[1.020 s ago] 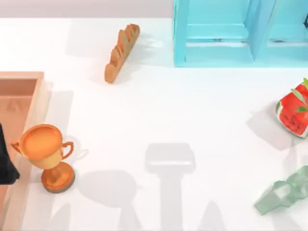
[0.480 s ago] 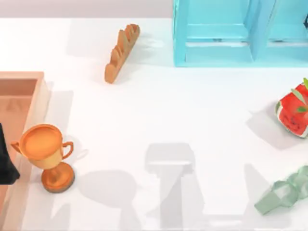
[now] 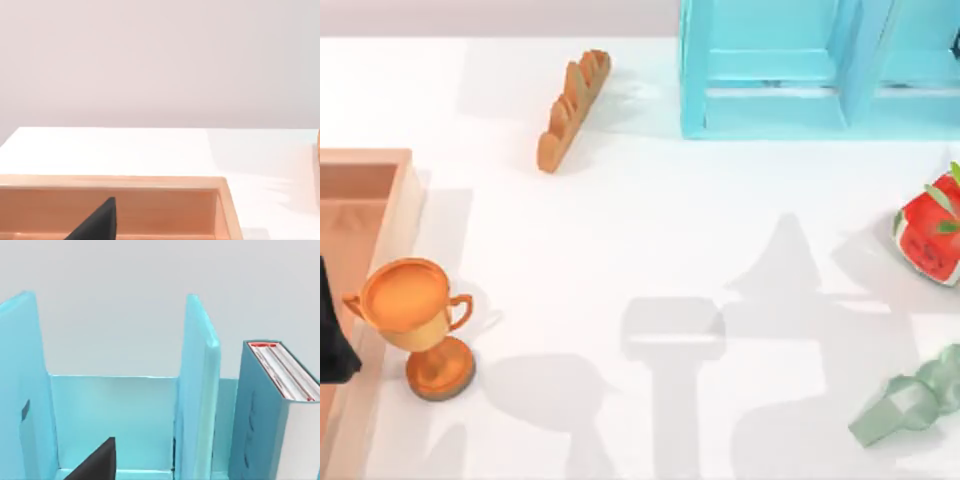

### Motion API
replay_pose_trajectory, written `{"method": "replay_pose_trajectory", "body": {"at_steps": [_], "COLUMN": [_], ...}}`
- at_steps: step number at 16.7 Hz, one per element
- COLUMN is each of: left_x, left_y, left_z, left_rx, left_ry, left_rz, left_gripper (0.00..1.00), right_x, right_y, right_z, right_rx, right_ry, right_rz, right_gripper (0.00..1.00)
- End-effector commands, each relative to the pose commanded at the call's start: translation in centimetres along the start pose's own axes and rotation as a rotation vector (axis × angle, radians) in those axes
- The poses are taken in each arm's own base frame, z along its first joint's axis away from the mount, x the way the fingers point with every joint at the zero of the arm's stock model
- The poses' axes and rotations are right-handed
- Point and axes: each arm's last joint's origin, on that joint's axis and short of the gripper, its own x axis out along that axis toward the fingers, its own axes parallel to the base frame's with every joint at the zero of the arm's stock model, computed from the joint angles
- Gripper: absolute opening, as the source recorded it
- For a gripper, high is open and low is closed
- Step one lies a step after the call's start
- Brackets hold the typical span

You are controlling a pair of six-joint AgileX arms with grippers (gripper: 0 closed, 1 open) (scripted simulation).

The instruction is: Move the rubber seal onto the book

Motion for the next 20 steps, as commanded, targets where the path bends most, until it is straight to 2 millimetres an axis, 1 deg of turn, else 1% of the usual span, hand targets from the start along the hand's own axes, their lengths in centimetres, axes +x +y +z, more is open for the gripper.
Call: {"method": "replay_pose_trajectory", "body": {"at_steps": [3, 5, 8, 11, 13, 14, 20], "left_x": [0.0, 0.0, 0.0, 0.0, 0.0, 0.0, 0.0], "left_y": [0.0, 0.0, 0.0, 0.0, 0.0, 0.0, 0.0], "left_z": [0.0, 0.0, 0.0, 0.0, 0.0, 0.0, 0.0], "left_rx": [0.0, 0.0, 0.0, 0.0, 0.0, 0.0, 0.0], "left_ry": [0.0, 0.0, 0.0, 0.0, 0.0, 0.0, 0.0], "left_rz": [0.0, 0.0, 0.0, 0.0, 0.0, 0.0, 0.0], "left_gripper": [1.0, 1.0, 1.0, 1.0, 1.0, 1.0, 1.0], "right_x": [3.4, 5.0, 6.5, 7.1, 7.2, 7.2, 7.3], "right_y": [-2.2, -3.5, -5.2, -6.2, -6.6, -6.7, -6.4], "right_z": [-3.4, -6.0, -9.7, -12.4, -13.6, -13.9, -13.9], "right_rx": [0.004, 0.008, 0.016, 0.023, 0.027, 0.029, 0.029], "right_ry": [0.002, 0.005, 0.007, 0.009, 0.012, 0.013, 0.016], "right_rz": [-0.004, -0.006, -0.01, -0.012, -0.014, -0.015, -0.011], "right_gripper": [1.0, 1.0, 1.0, 1.0, 1.0, 1.0, 1.0]}}
